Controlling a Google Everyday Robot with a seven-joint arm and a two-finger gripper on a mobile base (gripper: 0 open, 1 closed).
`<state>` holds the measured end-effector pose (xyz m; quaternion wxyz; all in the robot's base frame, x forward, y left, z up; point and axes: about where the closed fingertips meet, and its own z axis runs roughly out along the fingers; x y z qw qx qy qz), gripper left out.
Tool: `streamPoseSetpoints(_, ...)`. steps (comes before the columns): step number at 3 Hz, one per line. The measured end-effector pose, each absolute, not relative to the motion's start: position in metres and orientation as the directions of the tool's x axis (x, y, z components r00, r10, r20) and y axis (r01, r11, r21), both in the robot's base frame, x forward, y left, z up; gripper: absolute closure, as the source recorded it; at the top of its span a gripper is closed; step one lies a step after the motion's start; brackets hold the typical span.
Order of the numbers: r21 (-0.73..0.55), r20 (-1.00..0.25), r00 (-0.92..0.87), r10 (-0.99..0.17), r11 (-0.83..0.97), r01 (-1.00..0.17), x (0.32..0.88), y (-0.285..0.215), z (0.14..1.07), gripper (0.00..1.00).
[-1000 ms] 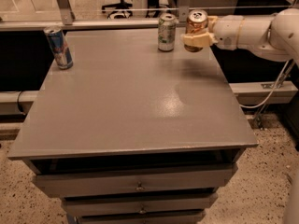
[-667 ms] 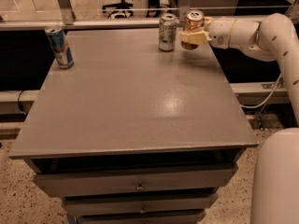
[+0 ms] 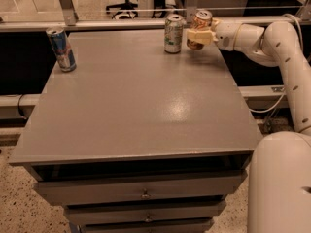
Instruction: Move orange can near 7up can
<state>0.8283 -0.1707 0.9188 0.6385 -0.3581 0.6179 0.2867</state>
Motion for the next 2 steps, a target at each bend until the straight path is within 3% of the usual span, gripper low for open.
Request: streamPoseSetpoints(2,0.007,-0.997,-0.047,-0.063,0.529,-0.848,0.827,-0.156,0.9,0.96)
